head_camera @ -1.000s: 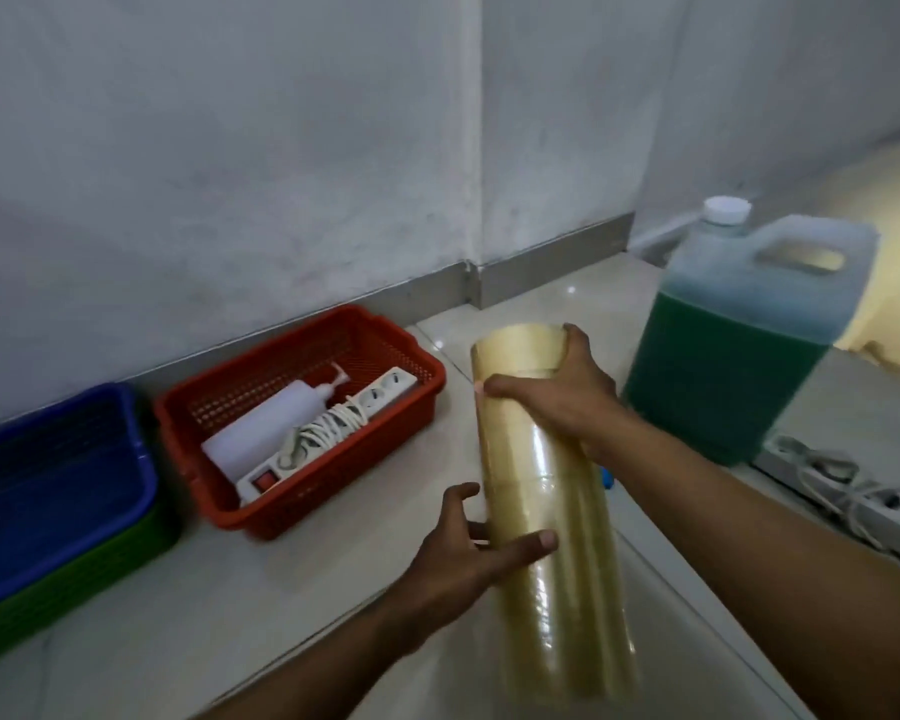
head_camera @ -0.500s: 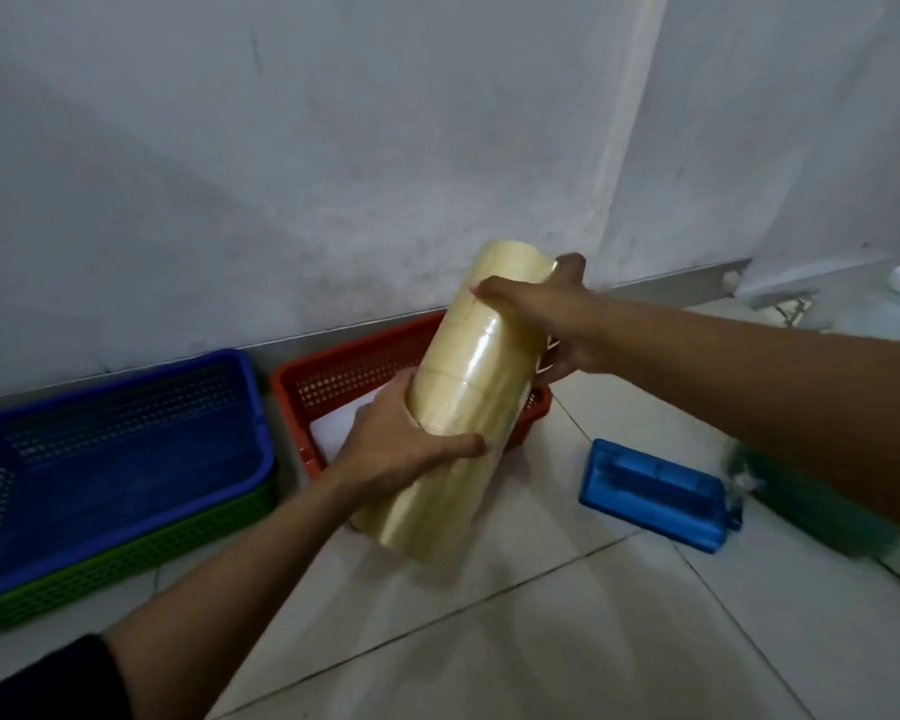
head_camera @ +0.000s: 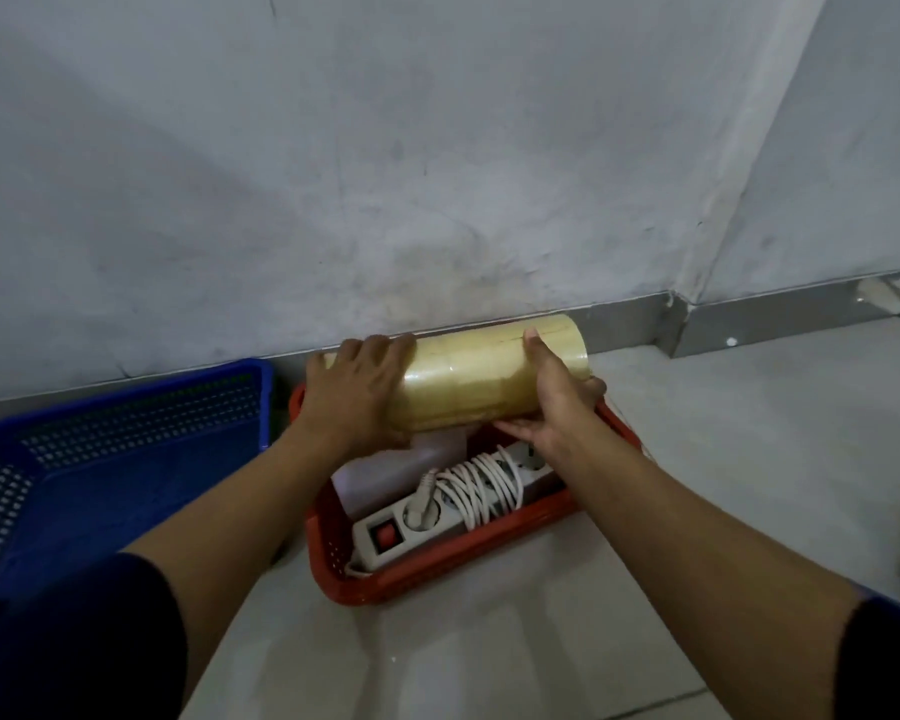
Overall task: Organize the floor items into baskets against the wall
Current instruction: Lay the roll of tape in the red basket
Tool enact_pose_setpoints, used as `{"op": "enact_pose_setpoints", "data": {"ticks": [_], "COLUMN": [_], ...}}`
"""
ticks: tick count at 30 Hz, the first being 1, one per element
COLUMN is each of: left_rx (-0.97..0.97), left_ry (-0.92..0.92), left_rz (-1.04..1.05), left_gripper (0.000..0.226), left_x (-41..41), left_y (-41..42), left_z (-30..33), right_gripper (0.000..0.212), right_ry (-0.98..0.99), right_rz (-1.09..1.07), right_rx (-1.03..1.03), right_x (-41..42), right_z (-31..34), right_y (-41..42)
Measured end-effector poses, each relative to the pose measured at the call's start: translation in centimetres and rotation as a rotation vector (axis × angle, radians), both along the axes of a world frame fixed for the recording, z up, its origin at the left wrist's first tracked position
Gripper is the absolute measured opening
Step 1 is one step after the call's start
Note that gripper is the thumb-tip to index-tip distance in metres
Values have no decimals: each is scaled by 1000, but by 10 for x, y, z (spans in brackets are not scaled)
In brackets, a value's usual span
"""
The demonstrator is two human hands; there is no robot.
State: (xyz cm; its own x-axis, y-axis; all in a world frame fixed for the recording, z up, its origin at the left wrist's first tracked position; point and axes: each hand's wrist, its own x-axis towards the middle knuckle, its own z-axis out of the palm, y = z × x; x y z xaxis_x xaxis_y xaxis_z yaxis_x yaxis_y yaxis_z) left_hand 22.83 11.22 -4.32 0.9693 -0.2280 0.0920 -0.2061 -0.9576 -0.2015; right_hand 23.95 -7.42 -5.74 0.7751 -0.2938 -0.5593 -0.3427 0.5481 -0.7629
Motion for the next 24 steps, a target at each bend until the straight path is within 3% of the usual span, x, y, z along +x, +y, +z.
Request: {"op": "enact_pose_setpoints", "data": {"ticks": [5, 10, 14, 18, 24], "left_rx": [-71, -308, -243, -207, -268], "left_ry": [-18, 158, 112, 88, 75], "left_rz": [39, 134, 104, 136, -55], "left_gripper": [106, 88, 83, 95, 75], "left_x": [27, 37, 34, 11, -33], "left_y": [16, 24, 17, -6, -61], "left_z": [-29, -50, -48, -48, -23], "right_gripper": [87, 52, 39, 40, 52], "right_ry": [-67, -7, 56, 37, -116], "right_rz": [66, 389, 398, 357, 328], "right_rx": [-18, -186, -366, -451, -753], "right_x": [38, 50, 47, 32, -15], "right_z": [-21, -32, -40, -45, -27], "right_y": [8, -5, -18, -26, -44]}}
